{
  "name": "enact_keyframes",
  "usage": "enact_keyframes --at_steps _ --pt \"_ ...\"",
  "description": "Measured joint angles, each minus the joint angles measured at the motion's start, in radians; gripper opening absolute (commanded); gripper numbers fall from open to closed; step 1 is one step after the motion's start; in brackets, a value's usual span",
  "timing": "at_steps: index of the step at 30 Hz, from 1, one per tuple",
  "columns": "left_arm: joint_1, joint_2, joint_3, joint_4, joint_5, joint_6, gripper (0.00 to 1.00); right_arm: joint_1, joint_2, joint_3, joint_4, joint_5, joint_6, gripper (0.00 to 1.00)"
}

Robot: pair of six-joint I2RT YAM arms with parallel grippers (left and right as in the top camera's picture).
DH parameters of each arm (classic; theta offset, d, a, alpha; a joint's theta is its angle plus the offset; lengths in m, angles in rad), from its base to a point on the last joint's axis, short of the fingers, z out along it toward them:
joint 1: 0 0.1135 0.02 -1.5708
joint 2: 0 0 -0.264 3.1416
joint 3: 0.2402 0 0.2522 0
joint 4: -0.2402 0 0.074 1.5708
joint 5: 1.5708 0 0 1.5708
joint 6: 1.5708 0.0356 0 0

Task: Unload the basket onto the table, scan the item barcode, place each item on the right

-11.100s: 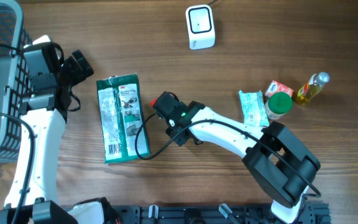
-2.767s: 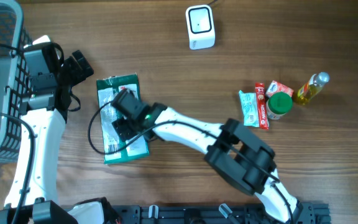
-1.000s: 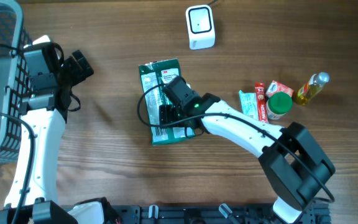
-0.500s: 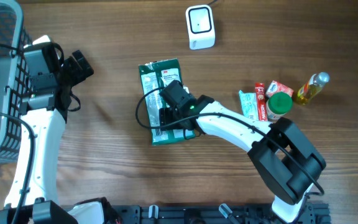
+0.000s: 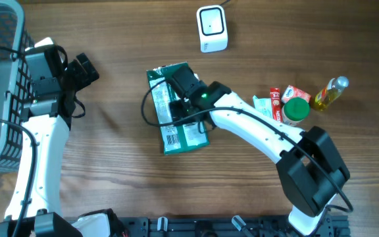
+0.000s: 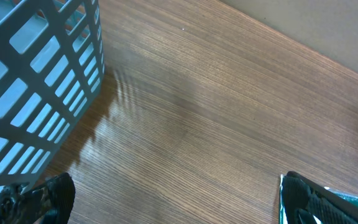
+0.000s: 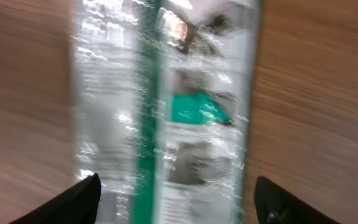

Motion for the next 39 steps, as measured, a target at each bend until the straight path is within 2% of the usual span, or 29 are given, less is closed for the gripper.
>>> enact_keyframes --at_steps 5,10,15,20,22,23,25,32,36,39 --pt "0.0 0.0 0.0 0.0 0.0 0.0 1.0 -0.047 0.011 -0.051 -0.018 -0.056 0.081 0.85" --pt "0.0 0.0 0.0 0.0 0.0 0.0 1.0 -0.008 0.072 -0.077 0.036 -0.179 0.146 0.85" --pt "0.0 0.0 0.0 0.0 0.0 0.0 1.0 0.027 0.08 -0.079 0.046 -0.209 0.147 0.8" --pt "0.0 0.0 0.0 0.0 0.0 0.0 1.0 0.013 0.081 -0.06 -0.012 -0.216 0.125 0.67" --pt "0.0 0.0 0.0 0.0 0.0 0.0 1.0 0.001 0.082 -0.005 -0.031 -0.216 0.112 0.53" --pt "0.0 0.0 0.0 0.0 0.0 0.0 1.0 -0.002 0.082 0.024 -0.027 -0.217 0.109 0.18" --pt "0.0 0.0 0.0 0.0 0.0 0.0 1.0 -0.003 0.082 0.074 0.016 -0.223 0.101 0.05" --pt "0.0 0.0 0.0 0.0 0.0 0.0 1.0 0.081 0.146 0.078 0.184 -0.224 0.101 0.04" --pt "0.0 0.0 0.0 0.0 0.0 0.0 1.0 0.109 0.225 0.078 0.166 -0.227 0.101 0.05" --pt "0.0 0.0 0.0 0.0 0.0 0.0 1.0 0.106 0.238 0.087 0.088 -0.23 0.085 0.08"
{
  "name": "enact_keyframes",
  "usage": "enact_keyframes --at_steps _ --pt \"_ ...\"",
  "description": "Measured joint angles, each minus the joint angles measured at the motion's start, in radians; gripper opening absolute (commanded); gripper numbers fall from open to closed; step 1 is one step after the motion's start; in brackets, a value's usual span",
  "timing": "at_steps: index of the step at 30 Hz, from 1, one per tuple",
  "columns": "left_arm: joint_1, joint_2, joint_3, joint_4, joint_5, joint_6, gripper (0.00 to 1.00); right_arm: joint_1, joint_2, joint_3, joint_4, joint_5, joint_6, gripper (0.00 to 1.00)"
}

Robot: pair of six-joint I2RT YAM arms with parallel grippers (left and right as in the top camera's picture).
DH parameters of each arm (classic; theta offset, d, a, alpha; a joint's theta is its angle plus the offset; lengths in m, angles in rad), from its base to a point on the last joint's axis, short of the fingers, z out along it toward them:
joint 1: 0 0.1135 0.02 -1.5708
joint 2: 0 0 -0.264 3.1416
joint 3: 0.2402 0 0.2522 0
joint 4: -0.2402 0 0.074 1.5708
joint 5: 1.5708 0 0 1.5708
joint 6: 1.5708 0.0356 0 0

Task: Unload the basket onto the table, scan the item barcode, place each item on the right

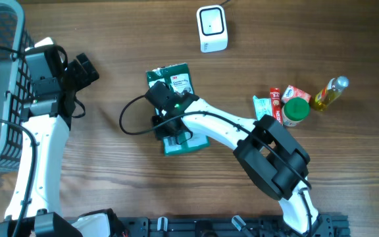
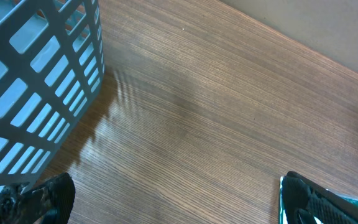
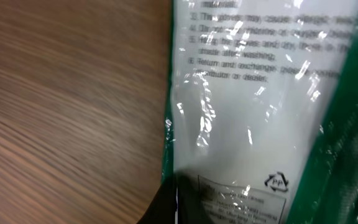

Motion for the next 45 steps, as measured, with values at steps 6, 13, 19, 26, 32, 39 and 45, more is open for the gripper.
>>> enact_keyframes --at_steps 6,13,19,26,32,39,45 --pt "0.0 0.0 0.0 0.0 0.0 0.0 1.0 -0.006 -0.003 0.025 -0.24 -0.016 -0.093 0.24" --pt "0.0 0.0 0.0 0.0 0.0 0.0 1.0 -0.09 0.0 0.044 -0.484 0.05 -0.213 0.32" --pt "0.0 0.0 0.0 0.0 0.0 0.0 1.0 -0.193 0.003 0.323 -0.597 0.097 -0.381 0.76" --pt "0.0 0.0 0.0 0.0 0.0 0.0 1.0 -0.159 0.003 0.255 -0.486 0.172 -0.483 0.86" --pt "0.0 0.0 0.0 0.0 0.0 0.0 1.0 -0.13 0.004 0.129 -0.297 0.273 -0.61 0.9" --pt "0.0 0.0 0.0 0.0 0.0 0.0 1.0 -0.126 0.0 0.062 -0.175 0.295 -0.741 0.97" --pt "0.0 0.0 0.0 0.0 0.0 0.0 1.0 -0.116 -0.002 0.062 -0.15 0.338 -0.768 1.0"
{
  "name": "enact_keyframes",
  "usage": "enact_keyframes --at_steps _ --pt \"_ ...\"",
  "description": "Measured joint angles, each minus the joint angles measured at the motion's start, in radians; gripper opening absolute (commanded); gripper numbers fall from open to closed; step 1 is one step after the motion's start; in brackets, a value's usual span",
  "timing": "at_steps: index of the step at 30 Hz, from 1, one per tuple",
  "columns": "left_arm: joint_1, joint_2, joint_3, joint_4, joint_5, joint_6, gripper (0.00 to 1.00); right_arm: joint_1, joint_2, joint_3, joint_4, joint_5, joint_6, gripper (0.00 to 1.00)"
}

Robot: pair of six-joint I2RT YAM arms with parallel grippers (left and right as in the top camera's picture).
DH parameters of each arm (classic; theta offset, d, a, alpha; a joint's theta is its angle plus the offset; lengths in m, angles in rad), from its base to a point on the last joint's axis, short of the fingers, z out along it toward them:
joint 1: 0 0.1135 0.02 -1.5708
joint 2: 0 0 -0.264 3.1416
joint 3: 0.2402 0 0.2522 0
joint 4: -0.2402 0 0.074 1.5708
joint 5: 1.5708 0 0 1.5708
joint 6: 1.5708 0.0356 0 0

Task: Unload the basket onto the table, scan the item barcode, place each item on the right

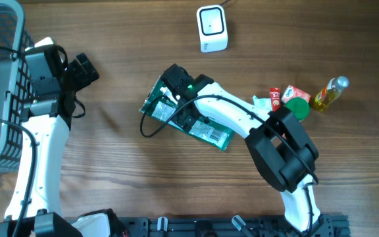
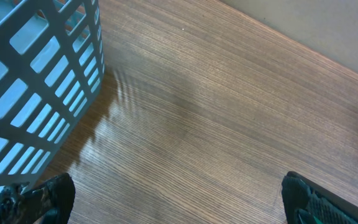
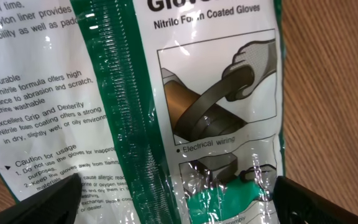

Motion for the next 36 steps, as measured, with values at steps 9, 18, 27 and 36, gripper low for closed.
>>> enact_keyframes --at_steps 9,18,27,36 --pt "0.0 0.0 0.0 0.0 0.0 0.0 1.0 -0.002 -0.018 -0.051 0.126 -0.02 -0.01 1.0" --pt "0.0 0.0 0.0 0.0 0.0 0.0 1.0 -0.021 -0.045 -0.117 0.113 -0.194 -0.04 0.97" --pt "0.0 0.0 0.0 0.0 0.0 0.0 1.0 -0.022 -0.055 -0.117 0.029 -0.253 -0.09 0.48" --pt "0.0 0.0 0.0 0.0 0.0 0.0 1.0 -0.025 -0.051 -0.082 -0.087 -0.36 -0.092 0.04"
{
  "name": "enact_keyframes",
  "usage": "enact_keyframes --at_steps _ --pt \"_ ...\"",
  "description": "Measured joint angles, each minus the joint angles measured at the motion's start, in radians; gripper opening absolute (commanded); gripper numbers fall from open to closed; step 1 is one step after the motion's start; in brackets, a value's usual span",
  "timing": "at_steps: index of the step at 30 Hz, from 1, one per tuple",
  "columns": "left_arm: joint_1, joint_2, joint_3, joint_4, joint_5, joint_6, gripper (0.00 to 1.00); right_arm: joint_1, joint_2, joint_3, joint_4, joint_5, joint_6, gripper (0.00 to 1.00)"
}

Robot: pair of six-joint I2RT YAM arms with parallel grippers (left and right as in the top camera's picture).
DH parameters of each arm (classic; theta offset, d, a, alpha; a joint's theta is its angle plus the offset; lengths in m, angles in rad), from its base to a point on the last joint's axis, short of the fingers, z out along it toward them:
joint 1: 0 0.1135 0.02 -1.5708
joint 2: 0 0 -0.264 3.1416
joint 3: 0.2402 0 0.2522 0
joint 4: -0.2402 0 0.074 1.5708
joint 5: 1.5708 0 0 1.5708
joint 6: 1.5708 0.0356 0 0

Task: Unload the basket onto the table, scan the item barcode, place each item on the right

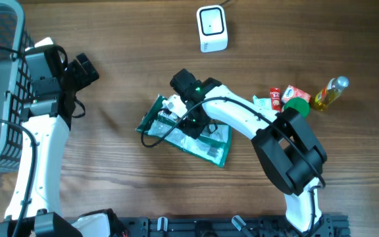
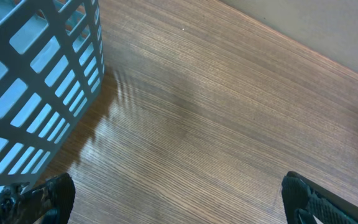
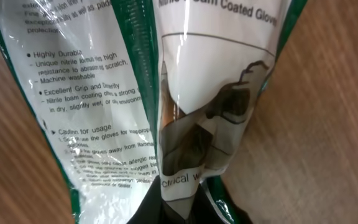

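The item is a green and white glove packet [image 1: 206, 141] lying slantwise at mid-table, its film puckered; printed text and glove pictures fill the right wrist view [image 3: 104, 106]. No barcode shows in these views. My right gripper [image 1: 191, 118] is on the packet's middle and shut on a pinched fold of its film [image 3: 188, 199]. The white scanner [image 1: 212, 28] stands at the far edge, apart from the packet. My left gripper [image 2: 178, 199] hangs open over bare wood at the left [image 1: 83, 69], holding nothing.
A grey mesh basket fills the far left, seen close in the left wrist view [image 2: 36, 81]. At the right stand a red packet [image 1: 276, 97], a green-lidded jar [image 1: 297, 110] and an oil bottle [image 1: 329, 92]. A black cable [image 1: 151, 135] loops by the packet.
My right gripper was open just above the flat packet; now it is shut on a fold of the film, and the packet is crumpled. The left arm has not moved.
First the packet lay nearly straight below the scanner with my right gripper open over it. Then the gripper was at the packet's left edge. Later the packet lay turned slantwise with the gripper open above it. Now its film is pinched.
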Motion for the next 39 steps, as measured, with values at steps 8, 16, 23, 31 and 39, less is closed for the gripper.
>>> enact_keyframes --at_steps 8,16,23,31,39 --pt "0.0 0.0 0.0 0.0 0.0 0.0 1.0 0.001 -0.029 0.087 0.016 0.078 0.083 0.04" --pt "0.0 0.0 0.0 0.0 0.0 0.0 1.0 0.001 -0.032 0.088 0.117 0.156 0.405 0.06" --pt "0.0 0.0 0.0 0.0 0.0 0.0 1.0 0.001 -0.032 0.087 0.123 0.15 0.563 0.66" --pt "0.0 0.0 0.0 0.0 0.0 0.0 1.0 0.001 -0.032 0.067 0.146 0.215 0.594 0.95" --pt "0.0 0.0 0.0 0.0 0.0 0.0 1.0 0.006 -0.032 0.067 0.176 0.217 0.596 0.95"
